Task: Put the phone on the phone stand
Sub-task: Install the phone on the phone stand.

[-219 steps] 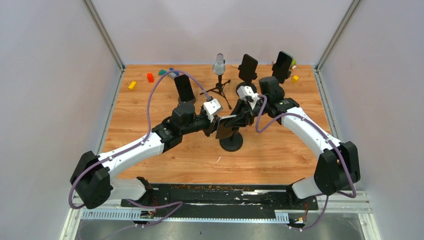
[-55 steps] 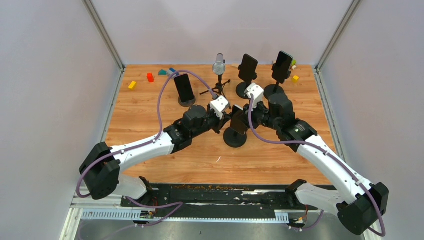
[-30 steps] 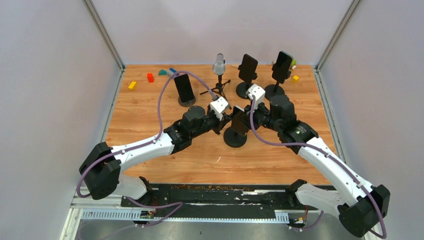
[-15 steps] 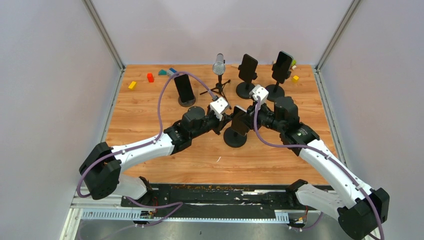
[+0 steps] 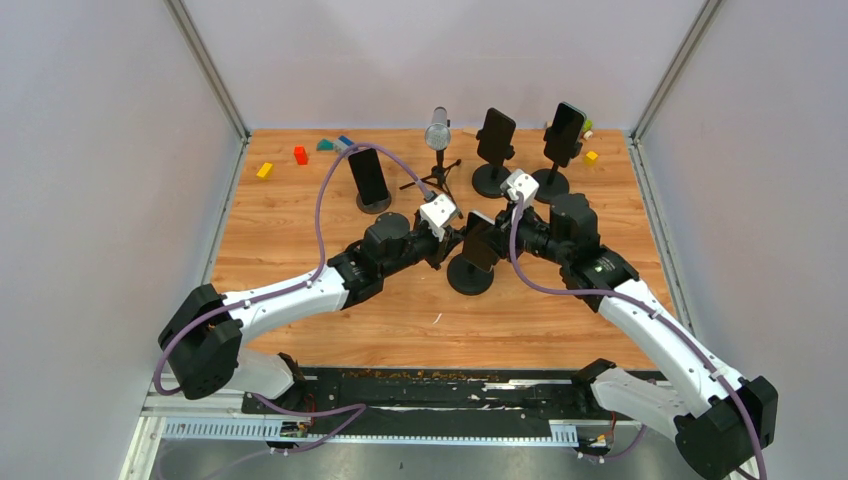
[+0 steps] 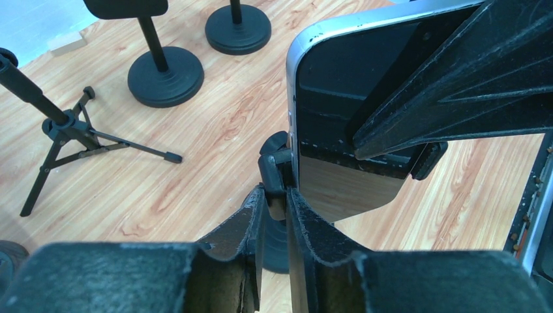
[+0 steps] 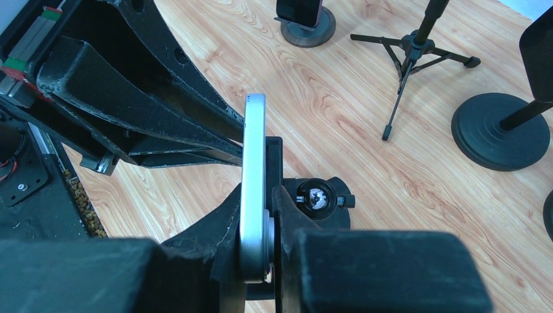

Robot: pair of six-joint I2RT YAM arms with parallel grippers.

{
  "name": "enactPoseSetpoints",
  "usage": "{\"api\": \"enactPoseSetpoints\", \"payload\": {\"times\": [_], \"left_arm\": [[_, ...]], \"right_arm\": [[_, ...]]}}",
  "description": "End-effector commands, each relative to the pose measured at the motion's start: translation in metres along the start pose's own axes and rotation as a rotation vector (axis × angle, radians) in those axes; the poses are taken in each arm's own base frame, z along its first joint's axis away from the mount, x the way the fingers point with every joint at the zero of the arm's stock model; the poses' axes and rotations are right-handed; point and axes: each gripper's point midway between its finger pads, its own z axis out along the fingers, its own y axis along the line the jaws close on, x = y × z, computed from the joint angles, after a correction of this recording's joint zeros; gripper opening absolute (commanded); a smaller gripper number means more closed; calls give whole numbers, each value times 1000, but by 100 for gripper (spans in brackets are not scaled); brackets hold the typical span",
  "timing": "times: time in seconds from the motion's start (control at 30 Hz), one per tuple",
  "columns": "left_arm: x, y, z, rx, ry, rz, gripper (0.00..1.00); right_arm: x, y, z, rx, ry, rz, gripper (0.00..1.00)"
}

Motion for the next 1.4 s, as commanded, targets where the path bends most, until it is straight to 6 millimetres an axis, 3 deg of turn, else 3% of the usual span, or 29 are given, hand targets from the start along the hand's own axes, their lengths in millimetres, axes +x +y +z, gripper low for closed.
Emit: {"api": "enactPoseSetpoints", "payload": {"times": [0.0,0.4,0.6,0.77,0.97,1.13,1.37], "left_arm": [[7,-112,-29,471,50,-53,28],[5,-111,-33,475,41,-38,37],[0,-102,-36,429,29,13,42],[-6,-84,-36,334,25,75,53],[-12,-69,-38,260,14,118,64],[-11,-63,-38,236,15,125,68],[-12,-54,-37,200,12,127,72]], "right_arm": [[16,-76,-1,323,32,-54,0],[16,-76,0,312,33,-56,0],[15,-67,0,249,27,-68,0],[11,-57,1,165,33,-73,17],[10,-52,-3,136,37,-75,53],[6,-48,-7,117,20,-87,57],[-6,-38,-5,56,-6,-103,54]]}}
